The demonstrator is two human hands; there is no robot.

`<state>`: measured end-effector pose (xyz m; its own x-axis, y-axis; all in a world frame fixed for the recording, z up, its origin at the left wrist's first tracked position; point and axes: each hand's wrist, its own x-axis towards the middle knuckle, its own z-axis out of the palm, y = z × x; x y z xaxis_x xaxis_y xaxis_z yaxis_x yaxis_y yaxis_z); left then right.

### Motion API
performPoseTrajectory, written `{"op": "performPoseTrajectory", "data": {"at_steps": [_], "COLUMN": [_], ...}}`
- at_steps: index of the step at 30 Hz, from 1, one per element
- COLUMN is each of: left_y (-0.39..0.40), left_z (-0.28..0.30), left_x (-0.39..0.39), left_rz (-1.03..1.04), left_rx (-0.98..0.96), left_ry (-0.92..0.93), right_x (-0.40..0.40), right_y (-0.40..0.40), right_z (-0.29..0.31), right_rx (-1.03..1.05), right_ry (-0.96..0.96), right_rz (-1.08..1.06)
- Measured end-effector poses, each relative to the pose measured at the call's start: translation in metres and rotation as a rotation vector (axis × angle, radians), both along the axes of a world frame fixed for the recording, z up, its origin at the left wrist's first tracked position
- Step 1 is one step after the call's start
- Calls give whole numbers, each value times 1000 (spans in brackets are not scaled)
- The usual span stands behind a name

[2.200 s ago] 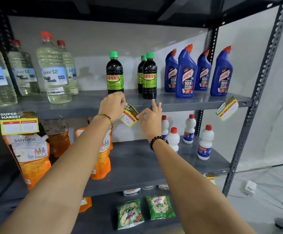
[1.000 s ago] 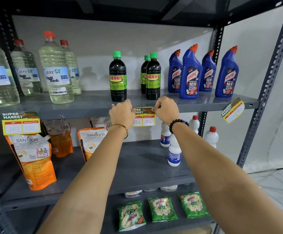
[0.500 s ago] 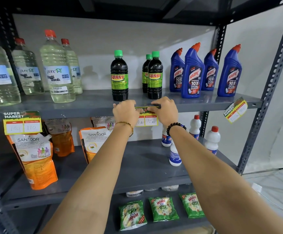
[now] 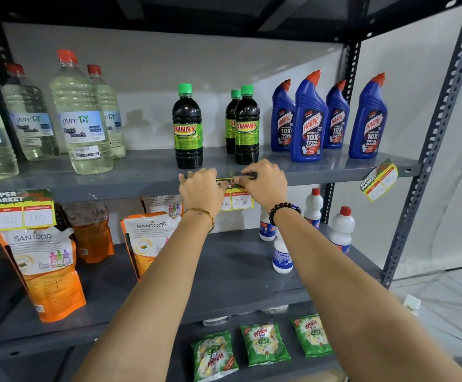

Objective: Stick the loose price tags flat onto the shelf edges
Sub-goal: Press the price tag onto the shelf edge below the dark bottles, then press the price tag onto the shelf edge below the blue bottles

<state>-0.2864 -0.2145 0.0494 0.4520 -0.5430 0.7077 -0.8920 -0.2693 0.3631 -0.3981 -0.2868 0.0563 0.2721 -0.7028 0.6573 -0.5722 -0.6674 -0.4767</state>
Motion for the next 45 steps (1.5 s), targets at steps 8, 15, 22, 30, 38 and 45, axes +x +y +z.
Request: {"op": "performPoseTrajectory", "data": {"at_steps": [8,15,22,30,38,45], "left_y": [-2,-49,-132,-178,-187,-187], "left_z": [-13,-17,-15,-18,-20,-17], "left_x": [-8,-113,-233,-271,-284,-289], "left_rz": [-5,-211,-306,-156,-103,-81], "left_rx": [167,175,116,169,161,150], "left_ry": [-132,-186,-152,-78,-22,40], "right_x": [-45,-169,-281,-316,-313,-311], "right_y": [-3,-46,-118,-180,-198,-202], "right_z": [-7,-12,-8,8,16,17], "right_rx": [-36,-72,-119,-102,-102,-49], "right_ry": [184,213,278,352,316,160], "right_rz": [47,-152,-201,-14,88,66]}}
